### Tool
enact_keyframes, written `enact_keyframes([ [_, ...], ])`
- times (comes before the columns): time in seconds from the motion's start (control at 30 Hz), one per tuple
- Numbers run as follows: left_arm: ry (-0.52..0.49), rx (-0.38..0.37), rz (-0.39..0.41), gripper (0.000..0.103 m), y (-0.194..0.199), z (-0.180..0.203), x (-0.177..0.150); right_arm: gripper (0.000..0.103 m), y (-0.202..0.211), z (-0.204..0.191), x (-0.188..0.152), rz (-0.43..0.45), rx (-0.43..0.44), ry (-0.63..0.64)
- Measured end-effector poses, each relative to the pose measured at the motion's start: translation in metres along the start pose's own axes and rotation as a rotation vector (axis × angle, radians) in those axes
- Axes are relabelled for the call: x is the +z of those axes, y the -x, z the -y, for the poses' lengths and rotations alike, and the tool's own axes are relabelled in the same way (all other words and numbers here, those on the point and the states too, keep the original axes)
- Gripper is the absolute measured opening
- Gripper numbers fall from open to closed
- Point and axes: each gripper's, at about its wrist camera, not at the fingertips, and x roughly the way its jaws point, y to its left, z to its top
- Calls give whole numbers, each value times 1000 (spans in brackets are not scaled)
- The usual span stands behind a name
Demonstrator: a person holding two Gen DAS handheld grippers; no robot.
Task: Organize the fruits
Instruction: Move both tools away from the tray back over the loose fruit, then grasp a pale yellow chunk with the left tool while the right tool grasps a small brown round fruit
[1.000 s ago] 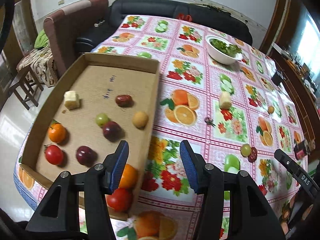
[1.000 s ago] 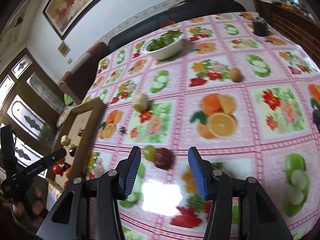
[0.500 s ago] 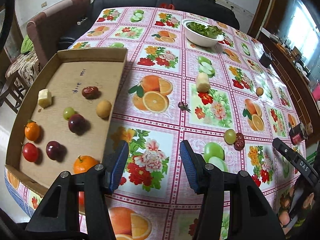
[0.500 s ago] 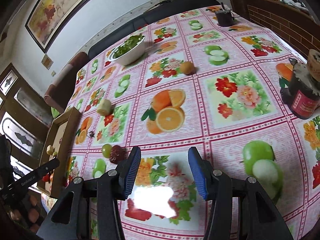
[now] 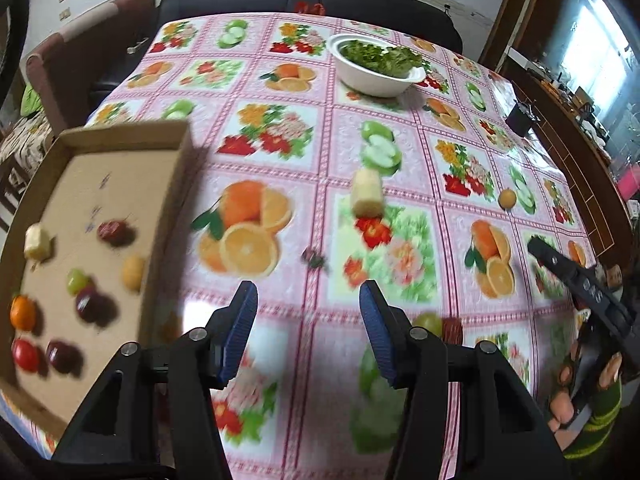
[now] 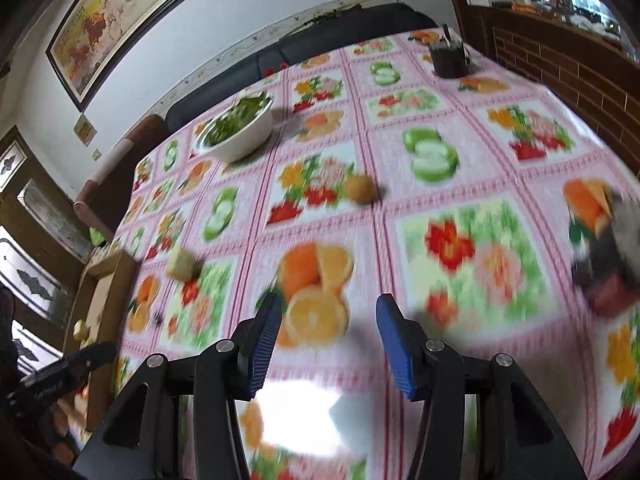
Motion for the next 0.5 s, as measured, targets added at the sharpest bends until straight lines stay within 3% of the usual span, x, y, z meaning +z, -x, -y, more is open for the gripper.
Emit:
enact_keyframes([
  [0.2, 2, -26, -8, 52, -25, 14, 28, 52, -38, 2, 33, -4, -80, 22],
  [0.5, -20, 11, -43, 52, -68, 40, 56, 52, -73, -4, 53, -25, -127, 70],
])
